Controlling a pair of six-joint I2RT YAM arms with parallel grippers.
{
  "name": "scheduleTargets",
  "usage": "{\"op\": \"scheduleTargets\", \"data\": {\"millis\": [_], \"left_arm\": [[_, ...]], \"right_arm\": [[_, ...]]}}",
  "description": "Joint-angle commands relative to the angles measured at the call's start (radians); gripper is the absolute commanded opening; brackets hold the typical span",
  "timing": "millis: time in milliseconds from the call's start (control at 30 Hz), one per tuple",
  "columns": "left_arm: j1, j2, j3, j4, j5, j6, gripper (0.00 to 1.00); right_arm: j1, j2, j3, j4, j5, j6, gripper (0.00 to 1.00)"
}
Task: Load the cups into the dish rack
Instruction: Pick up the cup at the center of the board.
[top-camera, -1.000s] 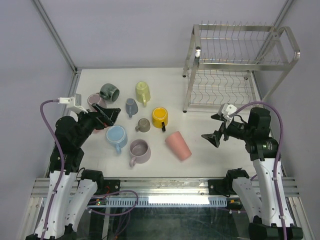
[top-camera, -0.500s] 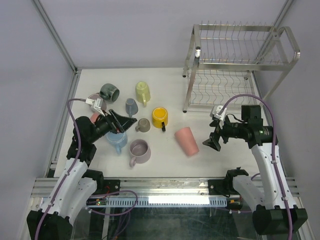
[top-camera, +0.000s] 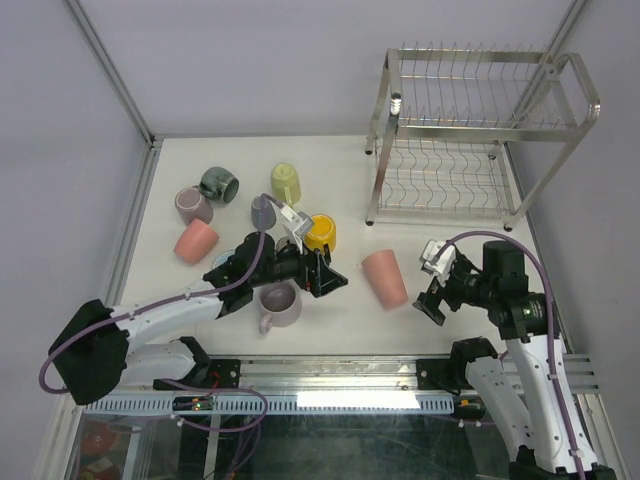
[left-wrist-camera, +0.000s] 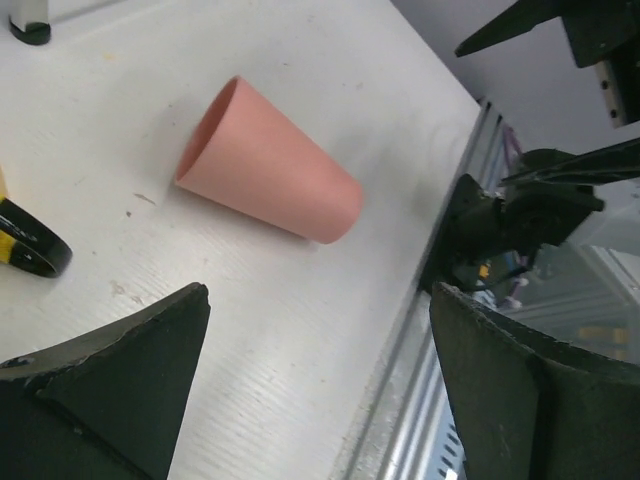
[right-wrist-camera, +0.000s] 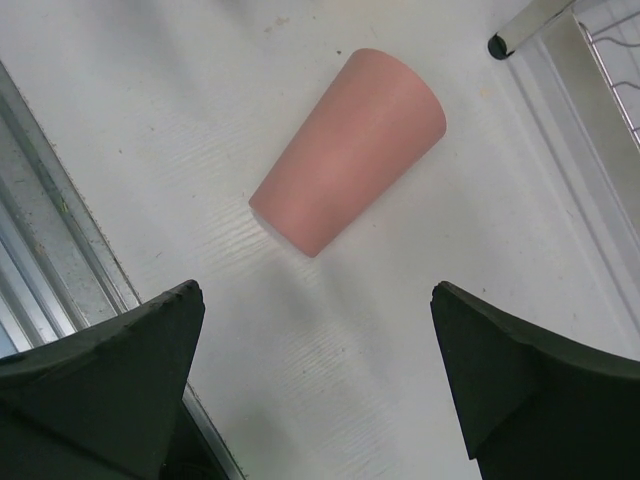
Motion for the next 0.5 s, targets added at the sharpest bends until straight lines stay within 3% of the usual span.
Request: {"op": "scheduleTargets", "data": {"millis": [0, 133, 267, 367, 467], "left_arm": [[-0.006, 0.125, 0.041, 0.298, -0.033, 0.163, 0.90], [-0.007, 0.264, 0.097, 0.382, -0.016, 0.247, 0.93], [-0.005, 0.404, 0.210, 0.316, 0.004, 0.292, 0.96], [-0.001, 0.469, 0.271, 0.308, 0.007, 0.308, 0.97], [-0.001, 0.555, 0.334, 0.311, 0.035, 0.308, 0.97]], "right_arm": [[0.006, 0.023, -0.009, 0.036, 0.063, 0.011, 1.00], [0.006, 0.164, 0.032, 0.053, 0.017, 0.032, 0.99], [0.004, 0.223, 0.011, 0.200, -0.053, 0.127, 0.98], [0.005, 0.235, -0.038, 0.340, -0.015, 0.214, 0.97], [0.004, 0.295, -0.022, 0.343, 0.053, 0.218, 0.93]]}}
